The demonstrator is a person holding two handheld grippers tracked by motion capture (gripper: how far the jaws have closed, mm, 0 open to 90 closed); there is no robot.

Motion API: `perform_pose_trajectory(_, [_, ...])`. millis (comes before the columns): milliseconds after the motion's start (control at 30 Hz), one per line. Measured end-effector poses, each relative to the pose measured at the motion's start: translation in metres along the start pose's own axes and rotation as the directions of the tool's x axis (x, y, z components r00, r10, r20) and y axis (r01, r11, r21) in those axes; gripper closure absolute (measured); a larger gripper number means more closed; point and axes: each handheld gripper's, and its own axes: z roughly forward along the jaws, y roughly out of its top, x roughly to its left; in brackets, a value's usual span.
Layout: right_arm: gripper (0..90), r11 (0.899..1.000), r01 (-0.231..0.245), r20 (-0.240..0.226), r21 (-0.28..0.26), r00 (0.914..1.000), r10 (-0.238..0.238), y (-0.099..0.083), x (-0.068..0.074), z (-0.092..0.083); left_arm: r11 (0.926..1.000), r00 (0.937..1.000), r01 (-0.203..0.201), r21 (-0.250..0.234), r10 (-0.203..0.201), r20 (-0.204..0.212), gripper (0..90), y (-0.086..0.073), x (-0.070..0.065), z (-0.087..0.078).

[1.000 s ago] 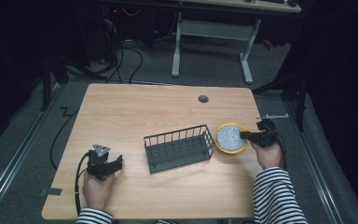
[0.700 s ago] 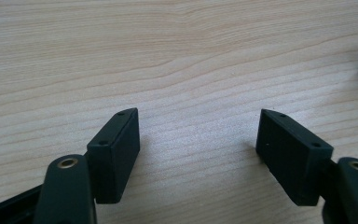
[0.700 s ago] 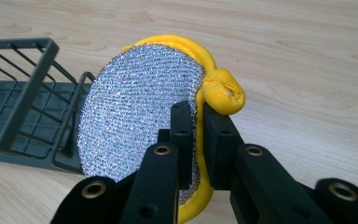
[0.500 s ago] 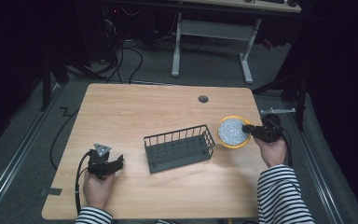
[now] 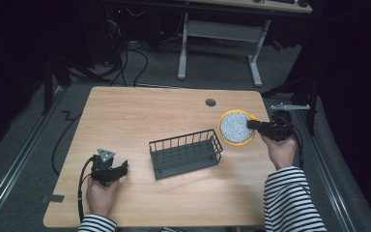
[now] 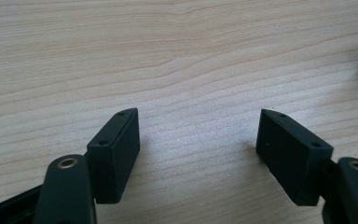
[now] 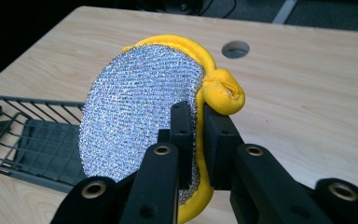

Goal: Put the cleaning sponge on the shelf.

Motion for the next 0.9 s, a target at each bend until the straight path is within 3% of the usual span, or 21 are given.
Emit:
perform_pose_trajectory(233, [83.4,0.998,0.061,-0.034,0.003,0.9976,-0.061,0.011,0.02,0.0,1.0,1.0,0.0,0.0,0.0,0.001,30.7,0.0,0.0,-0.001])
perform_pose_trajectory(367, [83.4,0.998,0.069,-0.063,-0.004,0.9956,-0.069,0.013,0.026,0.005,1.0,1.0,-0.001,0.0,0.001,0.0,30.7,0.0,0.0,-0.001])
perform_pose_trajectory(633, [83.3,0.995,0.104,-0.115,0.009,0.9881,-0.102,0.017,0.048,0.027,1.0,1.0,-0.001,0.0,0.001,0.001,30.7,0.0,0.0,-0.001])
perform_pose_trajectory(900, [83.2,0.992,0.123,-0.17,0.034,0.9787,-0.115,0.014,0.069,0.06,1.0,1.0,-0.001,0.0,0.001,0.001,30.7,0.0,0.0,-0.001])
